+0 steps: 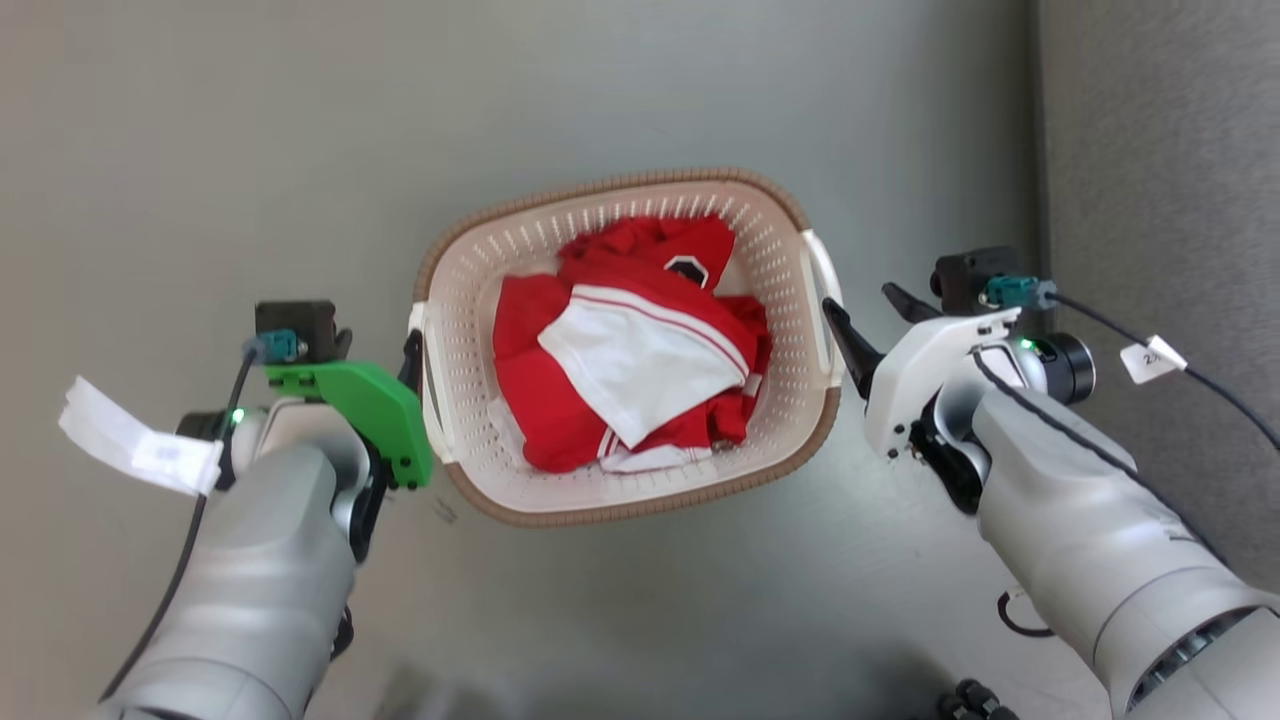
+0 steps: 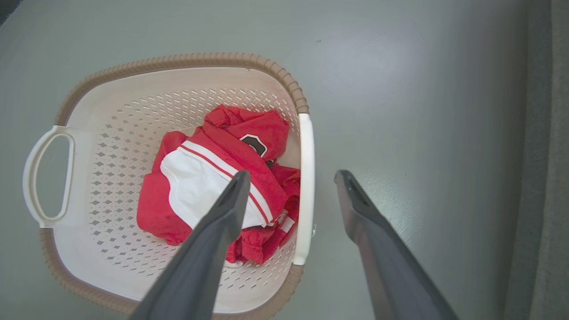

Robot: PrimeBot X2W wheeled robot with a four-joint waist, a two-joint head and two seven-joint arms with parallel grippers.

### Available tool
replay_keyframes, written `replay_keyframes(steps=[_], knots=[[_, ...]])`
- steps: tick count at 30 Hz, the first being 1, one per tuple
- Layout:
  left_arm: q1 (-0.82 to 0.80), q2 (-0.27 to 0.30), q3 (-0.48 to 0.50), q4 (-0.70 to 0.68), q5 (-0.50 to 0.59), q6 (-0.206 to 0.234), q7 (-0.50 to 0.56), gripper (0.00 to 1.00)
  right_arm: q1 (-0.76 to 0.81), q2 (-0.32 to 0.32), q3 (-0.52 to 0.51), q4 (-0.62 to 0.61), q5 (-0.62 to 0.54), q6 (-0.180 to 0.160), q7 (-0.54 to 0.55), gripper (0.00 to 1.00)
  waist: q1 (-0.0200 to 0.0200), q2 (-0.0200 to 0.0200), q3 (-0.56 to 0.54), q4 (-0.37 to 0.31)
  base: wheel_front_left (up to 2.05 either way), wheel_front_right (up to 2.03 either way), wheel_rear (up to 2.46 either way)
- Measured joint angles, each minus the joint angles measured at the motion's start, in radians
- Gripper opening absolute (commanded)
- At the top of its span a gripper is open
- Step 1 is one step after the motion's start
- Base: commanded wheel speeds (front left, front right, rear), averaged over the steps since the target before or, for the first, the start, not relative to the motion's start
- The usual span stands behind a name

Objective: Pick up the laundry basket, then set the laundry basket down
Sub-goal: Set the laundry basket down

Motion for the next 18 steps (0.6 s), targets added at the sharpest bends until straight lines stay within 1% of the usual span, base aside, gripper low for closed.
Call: replay_keyframes(steps=[9,15,16,18], knots=[[0.072,0.001,0.000,-0.012,0.000,0.009,-0.017,1.00,0.059,0.000,-0.009,-0.023,0.000,0.000,-0.009,1.00,0.0000,0.0000,-0.120,-0.015,0.00,0.00,0.00],[0.087,0.001,0.008,-0.045,0.000,0.027,-0.018,1.00,0.074,-0.008,-0.049,-0.109,0.000,-0.006,-0.009,1.00,0.0000,0.0000,-0.184,-0.028,0.00,0.00,0.00],[0.092,0.001,0.014,-0.057,0.000,0.030,-0.018,1.00,0.076,-0.010,-0.053,-0.123,-0.001,-0.013,-0.009,1.00,0.0000,0.0000,-0.194,-0.030,0.00,0.00,0.00],[0.100,0.004,0.032,-0.098,0.001,0.048,-0.018,1.00,0.087,-0.016,-0.069,-0.152,-0.002,-0.018,-0.009,1.00,0.0000,0.0000,-0.213,-0.035,0.00,0.00,0.00]])
